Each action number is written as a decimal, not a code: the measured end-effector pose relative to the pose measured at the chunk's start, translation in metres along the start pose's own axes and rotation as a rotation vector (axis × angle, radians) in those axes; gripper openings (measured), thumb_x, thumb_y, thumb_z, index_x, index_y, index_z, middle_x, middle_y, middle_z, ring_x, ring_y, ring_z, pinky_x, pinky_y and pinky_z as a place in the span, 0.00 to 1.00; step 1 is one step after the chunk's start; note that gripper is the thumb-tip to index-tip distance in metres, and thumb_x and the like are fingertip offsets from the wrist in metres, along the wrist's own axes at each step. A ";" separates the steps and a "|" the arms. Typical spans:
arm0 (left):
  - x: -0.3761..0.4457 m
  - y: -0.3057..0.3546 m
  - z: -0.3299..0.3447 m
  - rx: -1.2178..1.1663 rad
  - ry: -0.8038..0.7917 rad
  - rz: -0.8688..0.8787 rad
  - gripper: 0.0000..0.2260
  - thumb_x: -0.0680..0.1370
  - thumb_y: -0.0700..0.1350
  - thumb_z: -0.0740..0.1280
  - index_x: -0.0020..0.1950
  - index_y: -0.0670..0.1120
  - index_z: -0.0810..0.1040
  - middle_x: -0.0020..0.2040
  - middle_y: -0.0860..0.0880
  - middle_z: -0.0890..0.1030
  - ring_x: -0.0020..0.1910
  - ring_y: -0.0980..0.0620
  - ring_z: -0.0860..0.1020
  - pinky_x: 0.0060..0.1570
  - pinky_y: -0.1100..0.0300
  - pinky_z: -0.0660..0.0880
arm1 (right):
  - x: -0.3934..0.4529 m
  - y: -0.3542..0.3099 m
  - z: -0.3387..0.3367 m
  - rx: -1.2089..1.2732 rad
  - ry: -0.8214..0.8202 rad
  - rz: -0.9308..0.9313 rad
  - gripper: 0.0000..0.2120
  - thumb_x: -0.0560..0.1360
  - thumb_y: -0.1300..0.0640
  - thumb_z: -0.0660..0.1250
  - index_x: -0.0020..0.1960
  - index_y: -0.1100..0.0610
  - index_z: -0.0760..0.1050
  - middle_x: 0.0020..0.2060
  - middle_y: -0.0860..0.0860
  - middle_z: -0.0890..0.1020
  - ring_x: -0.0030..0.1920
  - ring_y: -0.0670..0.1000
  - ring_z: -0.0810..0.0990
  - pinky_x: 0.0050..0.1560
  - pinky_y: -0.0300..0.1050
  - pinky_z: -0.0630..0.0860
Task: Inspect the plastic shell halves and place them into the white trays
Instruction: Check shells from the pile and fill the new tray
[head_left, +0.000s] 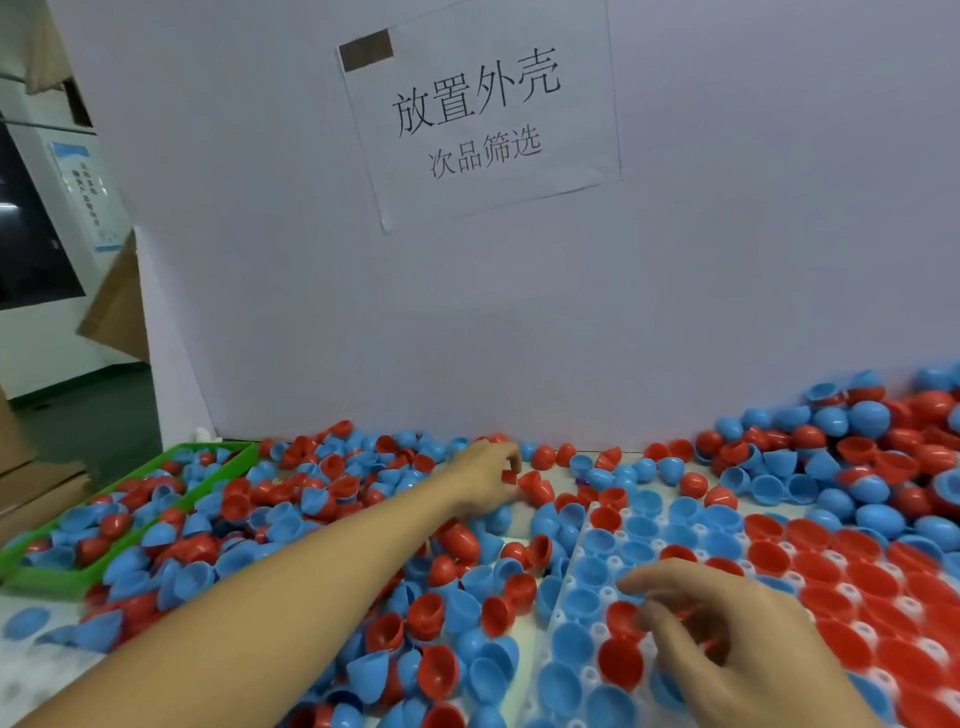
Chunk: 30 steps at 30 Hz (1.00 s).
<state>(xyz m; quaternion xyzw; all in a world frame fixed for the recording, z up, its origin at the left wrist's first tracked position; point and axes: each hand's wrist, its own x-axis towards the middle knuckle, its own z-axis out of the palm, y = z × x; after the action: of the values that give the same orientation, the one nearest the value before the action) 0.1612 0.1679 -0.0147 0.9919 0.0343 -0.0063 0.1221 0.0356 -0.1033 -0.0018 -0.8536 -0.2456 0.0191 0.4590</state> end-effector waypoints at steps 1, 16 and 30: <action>0.002 0.000 0.001 -0.013 0.018 -0.013 0.12 0.79 0.43 0.69 0.62 0.47 0.75 0.62 0.45 0.77 0.58 0.45 0.77 0.60 0.50 0.76 | 0.000 0.001 0.000 0.002 0.005 -0.001 0.14 0.76 0.60 0.70 0.44 0.39 0.79 0.34 0.42 0.83 0.42 0.33 0.80 0.39 0.29 0.76; -0.010 -0.039 -0.027 -0.907 0.112 -0.333 0.16 0.81 0.30 0.60 0.59 0.47 0.79 0.53 0.41 0.78 0.46 0.47 0.77 0.48 0.53 0.80 | 0.001 0.003 -0.001 0.033 0.008 0.033 0.13 0.77 0.60 0.69 0.46 0.40 0.78 0.37 0.44 0.83 0.43 0.33 0.79 0.38 0.30 0.75; -0.028 -0.046 -0.042 -1.430 0.092 -0.452 0.16 0.86 0.51 0.57 0.50 0.40 0.76 0.41 0.41 0.82 0.35 0.47 0.82 0.32 0.53 0.80 | 0.000 -0.001 -0.002 0.031 -0.001 0.021 0.13 0.77 0.60 0.68 0.46 0.40 0.77 0.37 0.43 0.83 0.43 0.32 0.79 0.37 0.29 0.75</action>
<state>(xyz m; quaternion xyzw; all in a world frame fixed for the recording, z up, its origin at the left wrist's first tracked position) 0.1303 0.2208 0.0156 0.6389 0.2381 0.0339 0.7307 0.0359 -0.1047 0.0004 -0.8490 -0.2365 0.0280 0.4717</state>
